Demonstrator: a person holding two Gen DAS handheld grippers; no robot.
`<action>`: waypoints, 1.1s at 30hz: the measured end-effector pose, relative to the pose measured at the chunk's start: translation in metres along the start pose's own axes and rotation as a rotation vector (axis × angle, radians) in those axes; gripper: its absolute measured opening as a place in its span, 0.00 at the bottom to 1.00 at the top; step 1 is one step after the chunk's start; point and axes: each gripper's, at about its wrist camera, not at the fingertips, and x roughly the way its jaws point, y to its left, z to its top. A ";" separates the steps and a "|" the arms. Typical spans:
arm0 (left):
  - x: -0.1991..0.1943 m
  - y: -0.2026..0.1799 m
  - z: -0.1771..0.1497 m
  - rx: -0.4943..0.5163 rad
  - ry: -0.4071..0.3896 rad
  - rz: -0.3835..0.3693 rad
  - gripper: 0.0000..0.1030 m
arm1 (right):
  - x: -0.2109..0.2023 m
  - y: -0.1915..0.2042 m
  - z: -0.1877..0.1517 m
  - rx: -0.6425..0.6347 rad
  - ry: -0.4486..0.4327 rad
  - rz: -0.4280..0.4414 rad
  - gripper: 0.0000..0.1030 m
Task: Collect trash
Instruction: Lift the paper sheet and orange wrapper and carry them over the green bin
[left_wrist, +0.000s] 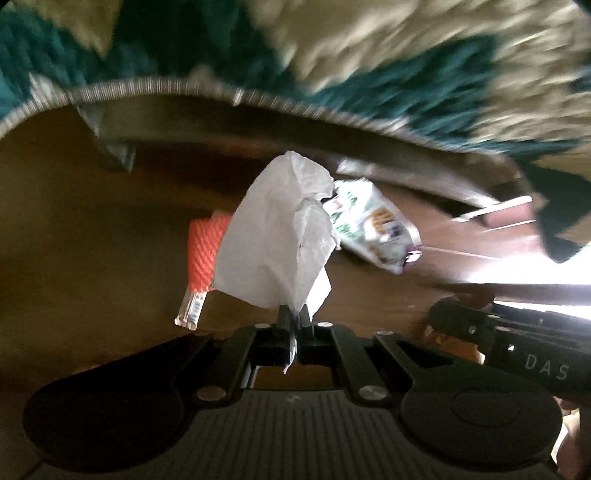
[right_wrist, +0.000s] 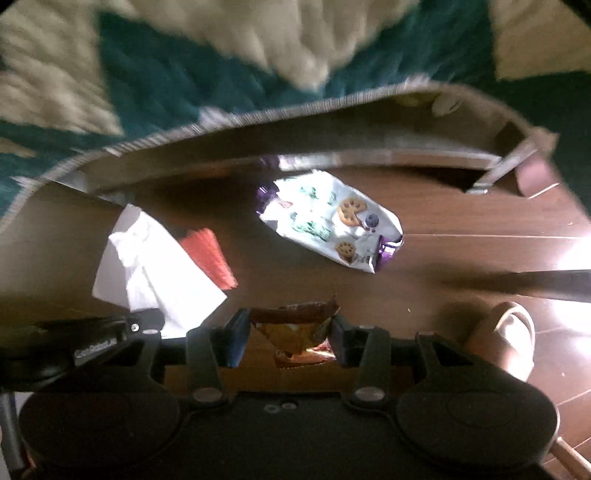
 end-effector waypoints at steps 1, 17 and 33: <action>-0.017 -0.005 -0.001 0.011 -0.019 -0.007 0.02 | -0.015 0.003 -0.002 -0.011 -0.025 0.004 0.43; -0.238 -0.083 -0.063 0.269 -0.328 -0.096 0.02 | -0.292 0.003 -0.088 -0.117 -0.483 0.023 0.43; -0.412 -0.242 -0.110 0.590 -0.644 -0.254 0.02 | -0.510 -0.074 -0.174 -0.046 -0.865 -0.201 0.43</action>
